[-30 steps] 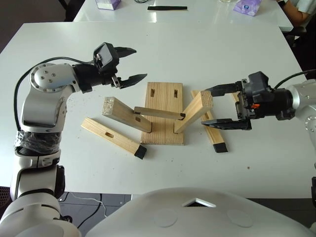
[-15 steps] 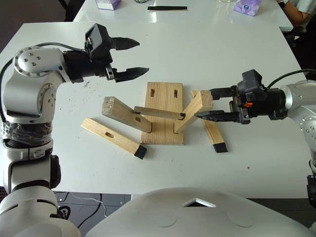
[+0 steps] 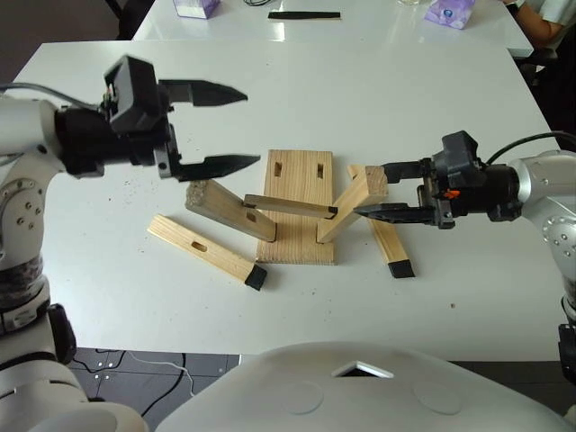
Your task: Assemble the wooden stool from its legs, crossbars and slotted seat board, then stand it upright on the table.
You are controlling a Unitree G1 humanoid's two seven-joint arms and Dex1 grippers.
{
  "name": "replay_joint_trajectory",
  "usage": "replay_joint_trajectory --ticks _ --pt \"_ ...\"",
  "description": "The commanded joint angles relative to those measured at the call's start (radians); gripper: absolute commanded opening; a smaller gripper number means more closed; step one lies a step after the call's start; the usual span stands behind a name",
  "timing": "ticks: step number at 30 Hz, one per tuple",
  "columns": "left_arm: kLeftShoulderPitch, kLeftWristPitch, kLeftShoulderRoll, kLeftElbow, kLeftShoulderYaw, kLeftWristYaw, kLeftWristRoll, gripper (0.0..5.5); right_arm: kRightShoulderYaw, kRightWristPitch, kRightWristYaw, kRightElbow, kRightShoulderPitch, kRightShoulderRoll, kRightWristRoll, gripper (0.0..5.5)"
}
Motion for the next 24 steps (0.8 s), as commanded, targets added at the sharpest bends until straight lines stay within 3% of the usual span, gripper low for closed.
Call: replay_joint_trajectory --ticks 1,8,16,24 --pt "0.089 -0.015 0.054 -0.03 0.058 -0.056 -0.016 3.77 0.007 0.001 -0.012 0.007 0.027 -0.022 -0.04 2.01" --pt "0.16 -0.094 0.072 0.016 0.043 -0.059 0.043 3.77 0.022 -0.027 0.012 0.012 0.029 -0.041 -0.06 2.01" --pt "0.077 -0.219 0.017 0.09 -0.16 0.092 0.209 3.77 0.064 -0.073 0.054 0.052 -0.009 -0.064 -0.104 2.01" --pt "0.021 -0.274 0.02 0.134 -0.236 0.123 0.255 3.77 0.173 -0.161 0.128 0.101 -0.048 -0.095 -0.216 2.01"
